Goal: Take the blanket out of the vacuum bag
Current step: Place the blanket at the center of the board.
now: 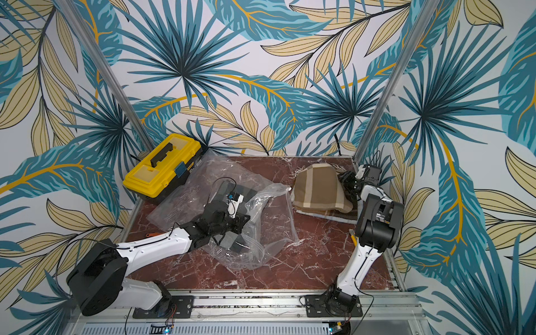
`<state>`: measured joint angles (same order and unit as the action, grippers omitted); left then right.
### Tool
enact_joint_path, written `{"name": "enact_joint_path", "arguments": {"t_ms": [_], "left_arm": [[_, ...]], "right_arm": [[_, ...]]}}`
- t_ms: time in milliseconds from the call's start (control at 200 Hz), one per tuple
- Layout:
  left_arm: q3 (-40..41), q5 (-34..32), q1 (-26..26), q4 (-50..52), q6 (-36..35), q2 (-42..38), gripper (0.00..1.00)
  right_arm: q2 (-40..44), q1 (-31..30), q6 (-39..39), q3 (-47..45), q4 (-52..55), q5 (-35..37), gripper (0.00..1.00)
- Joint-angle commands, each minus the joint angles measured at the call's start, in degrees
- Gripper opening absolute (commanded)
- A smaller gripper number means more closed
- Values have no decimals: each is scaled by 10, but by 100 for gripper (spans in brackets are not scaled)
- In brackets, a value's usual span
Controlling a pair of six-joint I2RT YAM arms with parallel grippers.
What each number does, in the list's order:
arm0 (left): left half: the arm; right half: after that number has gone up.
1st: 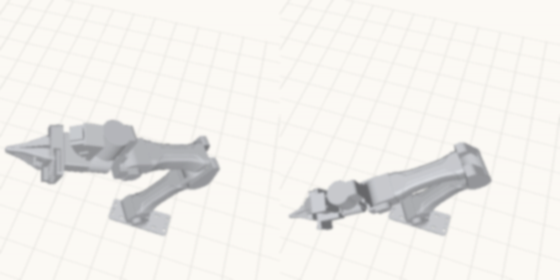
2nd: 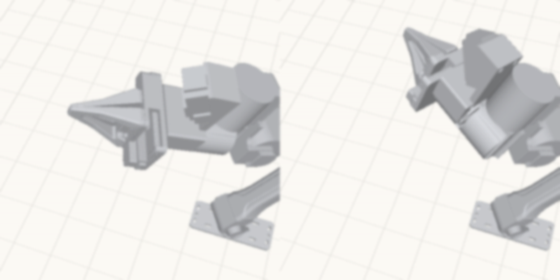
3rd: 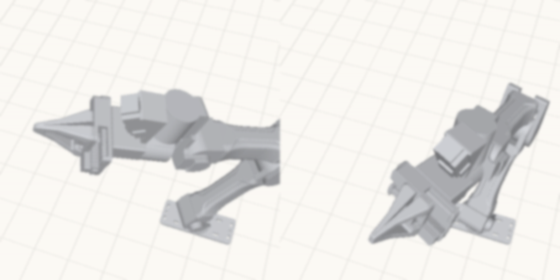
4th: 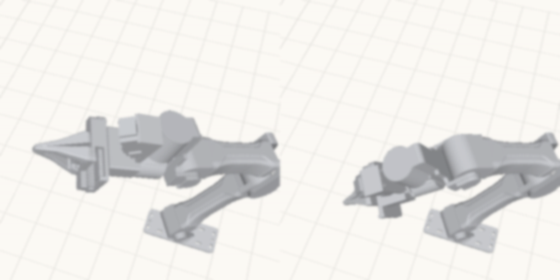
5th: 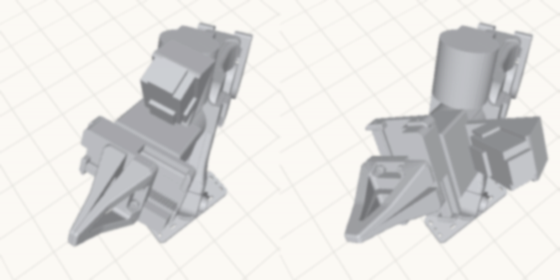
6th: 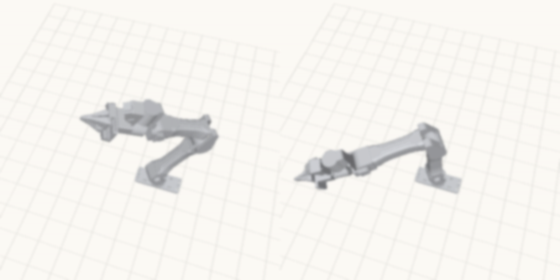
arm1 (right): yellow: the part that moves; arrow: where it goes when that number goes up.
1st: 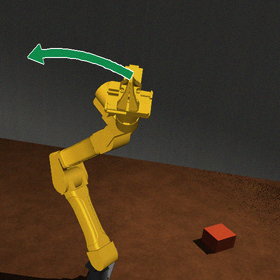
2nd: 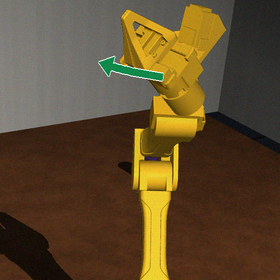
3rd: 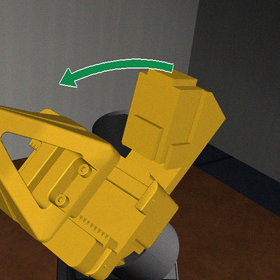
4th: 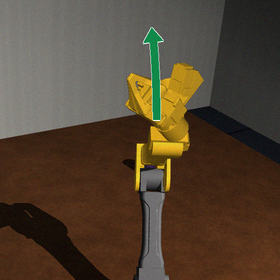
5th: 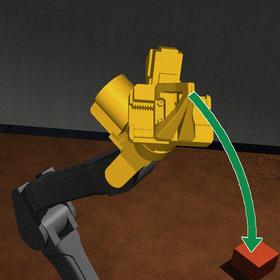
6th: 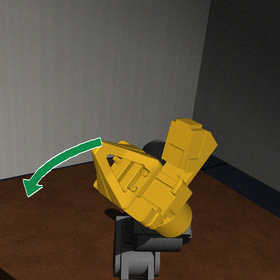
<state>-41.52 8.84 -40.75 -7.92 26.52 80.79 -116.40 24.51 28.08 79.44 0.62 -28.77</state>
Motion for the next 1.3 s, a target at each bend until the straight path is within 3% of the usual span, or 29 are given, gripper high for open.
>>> {"name": "enact_joint_path", "arguments": {"t_ms": [0, 130, 250, 431, 686, 966, 1297], "left_arm": [[-12, 9, 1, 3, 0, 2, 0], [-9, 5, 2, 9, -3, -4, 0], [-9, 2, 2, 14, -6, -6, 0], [-11, 1, 2, 17, -9, -7, 0], [-16, 3, 2, 22, -15, -13, 0], [-5, 7, 1, 16, -16, -24, 0], [9, 10, 3, 14, -15, -37, 0]], "right_arm": [[-15, -12, -3, 14, 25, 4, 61], [-19, -18, -7, 16, 31, 11, 57], [-25, -20, -7, 21, 33, 7, 38], [-21, -20, -11, 22, 31, -3, 0], [33, -20, -18, 8, 36, -21, 0], [138, -18, -51, -3, 109, 30, 0], [187, -17, -134, 19, 265, 219, 0]]}}
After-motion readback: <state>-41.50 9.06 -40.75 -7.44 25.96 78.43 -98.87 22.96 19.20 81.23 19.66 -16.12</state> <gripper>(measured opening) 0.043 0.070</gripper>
